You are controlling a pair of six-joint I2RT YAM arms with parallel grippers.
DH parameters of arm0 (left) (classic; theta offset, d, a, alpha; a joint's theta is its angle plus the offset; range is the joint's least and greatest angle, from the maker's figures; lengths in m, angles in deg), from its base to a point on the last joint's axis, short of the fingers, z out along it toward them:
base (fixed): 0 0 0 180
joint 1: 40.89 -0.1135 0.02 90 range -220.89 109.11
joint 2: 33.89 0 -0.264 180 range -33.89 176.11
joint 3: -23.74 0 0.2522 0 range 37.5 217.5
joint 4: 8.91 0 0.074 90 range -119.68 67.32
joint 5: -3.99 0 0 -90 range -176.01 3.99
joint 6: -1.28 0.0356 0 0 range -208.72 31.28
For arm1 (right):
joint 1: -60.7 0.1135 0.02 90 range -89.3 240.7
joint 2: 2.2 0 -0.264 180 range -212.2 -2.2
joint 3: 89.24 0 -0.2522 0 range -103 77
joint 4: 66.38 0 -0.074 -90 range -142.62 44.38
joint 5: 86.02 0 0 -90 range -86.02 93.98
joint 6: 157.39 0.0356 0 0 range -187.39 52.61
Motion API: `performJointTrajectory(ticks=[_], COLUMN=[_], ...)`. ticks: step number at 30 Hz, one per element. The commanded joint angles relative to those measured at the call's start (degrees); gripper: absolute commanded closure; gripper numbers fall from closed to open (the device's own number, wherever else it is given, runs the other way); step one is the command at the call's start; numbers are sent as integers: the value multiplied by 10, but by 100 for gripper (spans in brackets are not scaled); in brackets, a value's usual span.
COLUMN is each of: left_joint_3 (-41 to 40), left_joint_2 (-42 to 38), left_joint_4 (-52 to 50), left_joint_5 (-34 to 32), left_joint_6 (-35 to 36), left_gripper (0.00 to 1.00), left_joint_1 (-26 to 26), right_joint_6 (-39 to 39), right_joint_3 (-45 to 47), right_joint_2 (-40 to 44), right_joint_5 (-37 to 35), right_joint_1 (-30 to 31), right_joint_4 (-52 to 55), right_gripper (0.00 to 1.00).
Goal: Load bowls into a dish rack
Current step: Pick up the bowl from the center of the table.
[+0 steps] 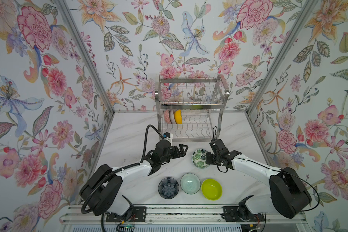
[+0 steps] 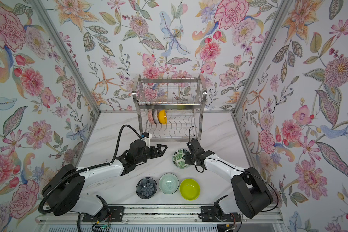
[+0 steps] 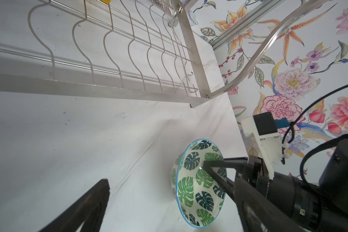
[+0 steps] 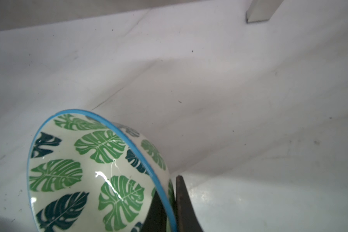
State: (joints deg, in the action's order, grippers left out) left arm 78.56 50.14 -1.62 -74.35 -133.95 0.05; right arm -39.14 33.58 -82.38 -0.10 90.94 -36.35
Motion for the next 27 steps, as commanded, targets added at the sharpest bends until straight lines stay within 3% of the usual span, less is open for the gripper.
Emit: performJointTrajectory(ticks=[1, 11, 27], left_joint_3=[28, 53, 82], left_joint_2=[-24, -26, -1], left_joint_4=[-27, -51, -37], left_joint_5=[-24, -47, -92], left_joint_6=[46, 92, 92], left_gripper=[1, 5, 24], left_joint_1=[8, 16, 17], right_joint_6=[-15, -35, -48], right_joint_3=[-48, -117, -171], right_joint_2=[22, 6, -22], right_joint_5=[-45, -102, -165], right_joint_1=[1, 38, 112], right_joint_4=[-4, -38, -144], right_gripper=[100, 100, 100])
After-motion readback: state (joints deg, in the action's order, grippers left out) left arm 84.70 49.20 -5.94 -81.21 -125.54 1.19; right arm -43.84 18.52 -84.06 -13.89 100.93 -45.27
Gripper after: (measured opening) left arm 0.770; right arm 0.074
